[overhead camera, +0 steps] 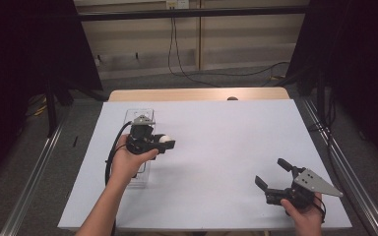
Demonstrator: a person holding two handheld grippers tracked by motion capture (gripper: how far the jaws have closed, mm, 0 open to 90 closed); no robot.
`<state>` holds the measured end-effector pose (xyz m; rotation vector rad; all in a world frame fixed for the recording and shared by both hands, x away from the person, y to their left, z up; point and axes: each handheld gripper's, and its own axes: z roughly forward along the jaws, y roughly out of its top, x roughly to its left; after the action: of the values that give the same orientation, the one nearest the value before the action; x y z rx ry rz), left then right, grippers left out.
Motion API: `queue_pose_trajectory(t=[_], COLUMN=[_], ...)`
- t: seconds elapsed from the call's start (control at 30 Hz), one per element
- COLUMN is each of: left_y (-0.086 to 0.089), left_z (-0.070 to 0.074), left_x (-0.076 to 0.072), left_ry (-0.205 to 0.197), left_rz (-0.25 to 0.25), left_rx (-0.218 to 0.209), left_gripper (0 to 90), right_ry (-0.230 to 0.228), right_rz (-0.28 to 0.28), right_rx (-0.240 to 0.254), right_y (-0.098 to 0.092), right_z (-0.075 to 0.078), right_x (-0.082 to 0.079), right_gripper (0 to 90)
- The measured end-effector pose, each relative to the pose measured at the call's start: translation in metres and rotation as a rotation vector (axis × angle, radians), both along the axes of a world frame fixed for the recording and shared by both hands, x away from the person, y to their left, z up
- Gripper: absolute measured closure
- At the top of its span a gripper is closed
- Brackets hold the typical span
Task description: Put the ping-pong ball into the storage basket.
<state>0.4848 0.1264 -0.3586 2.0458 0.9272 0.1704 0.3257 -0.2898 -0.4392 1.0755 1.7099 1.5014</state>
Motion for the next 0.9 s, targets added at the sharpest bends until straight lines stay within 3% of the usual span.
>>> queue_pose_trajectory(t=[0.9], left_y=[0.014], left_z=[0.000], left_x=[0.001], left_ry=[-0.003], left_rz=[0.027], left_rx=[-0.013], left_gripper=[51.1], right_ry=[0.003], right_rz=[0.001], right_rx=[0.003], right_y=[0.000], right_z=[0.000], right_x=[0.000], right_gripper=[1.6])
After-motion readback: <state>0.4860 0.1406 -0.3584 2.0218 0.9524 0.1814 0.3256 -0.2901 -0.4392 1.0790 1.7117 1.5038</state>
